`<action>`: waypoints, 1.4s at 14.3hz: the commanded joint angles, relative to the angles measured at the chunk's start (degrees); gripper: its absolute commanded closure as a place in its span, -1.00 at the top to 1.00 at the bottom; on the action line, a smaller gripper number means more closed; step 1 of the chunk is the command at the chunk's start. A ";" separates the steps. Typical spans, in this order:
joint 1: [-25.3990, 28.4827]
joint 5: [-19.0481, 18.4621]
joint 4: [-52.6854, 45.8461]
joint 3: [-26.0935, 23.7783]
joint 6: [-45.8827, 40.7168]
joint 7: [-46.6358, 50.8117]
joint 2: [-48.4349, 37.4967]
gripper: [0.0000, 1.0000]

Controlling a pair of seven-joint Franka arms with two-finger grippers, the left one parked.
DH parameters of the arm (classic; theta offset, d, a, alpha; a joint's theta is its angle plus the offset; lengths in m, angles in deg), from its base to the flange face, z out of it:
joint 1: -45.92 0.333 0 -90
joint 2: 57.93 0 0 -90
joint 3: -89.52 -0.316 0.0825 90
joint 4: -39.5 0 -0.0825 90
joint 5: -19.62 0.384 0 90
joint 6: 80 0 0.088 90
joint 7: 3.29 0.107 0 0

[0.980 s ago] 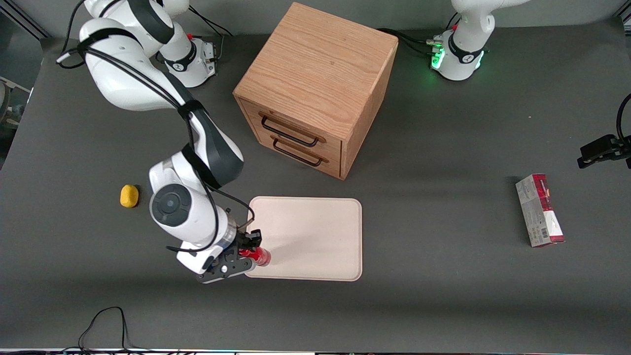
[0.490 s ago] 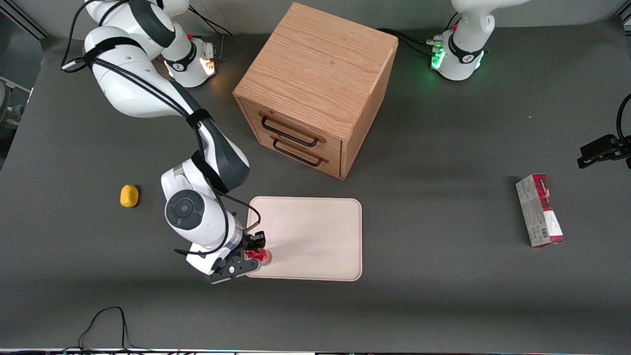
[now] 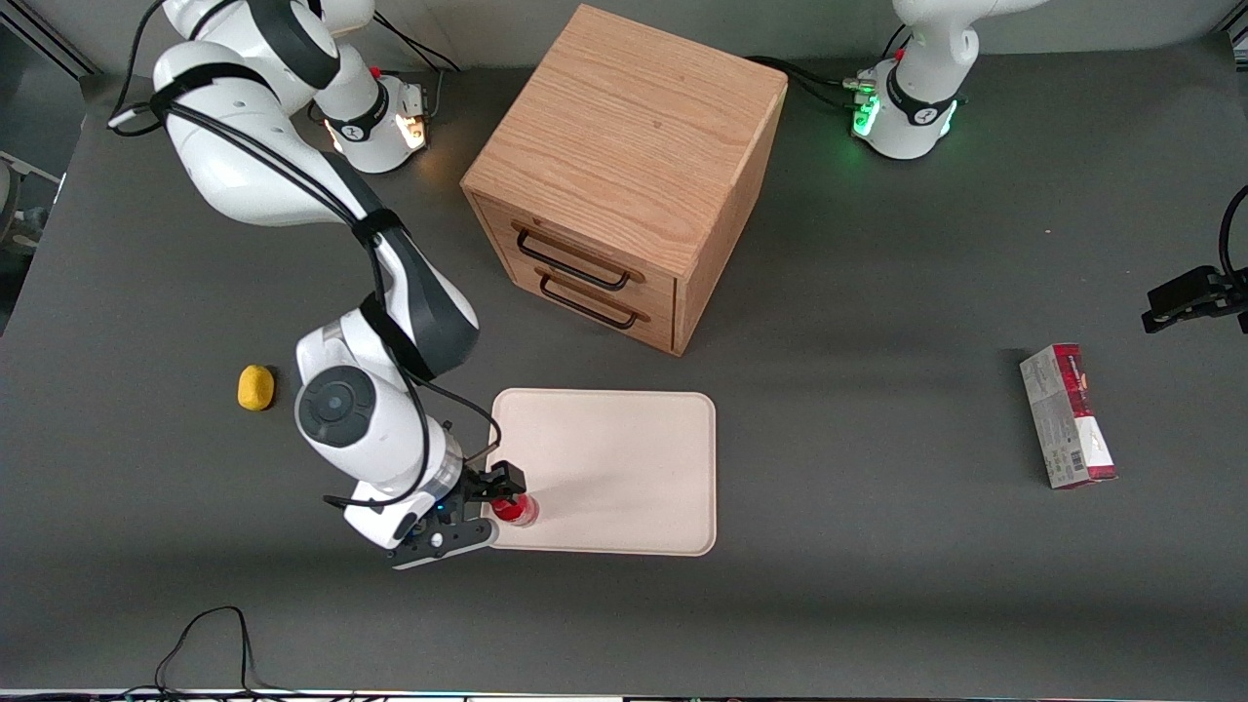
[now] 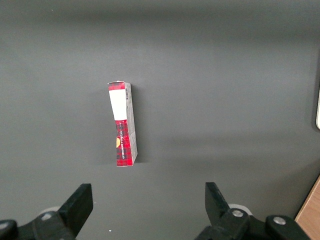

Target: Place coke bottle on tray

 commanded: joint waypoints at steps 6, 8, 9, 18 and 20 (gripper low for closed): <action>-3.49 10.91 15.46 9.16 -16.76 -0.03 -24.72 1.00; -3.32 18.03 31.44 15.93 -11.85 -0.38 -37.90 1.00; -3.32 18.58 39.88 17.26 -9.04 -1.08 -44.75 1.00; -3.23 15.78 57.54 24.75 -12.71 -8.74 -63.37 1.00; -3.23 15.51 55.71 24.75 -14.19 -8.64 -62.67 1.00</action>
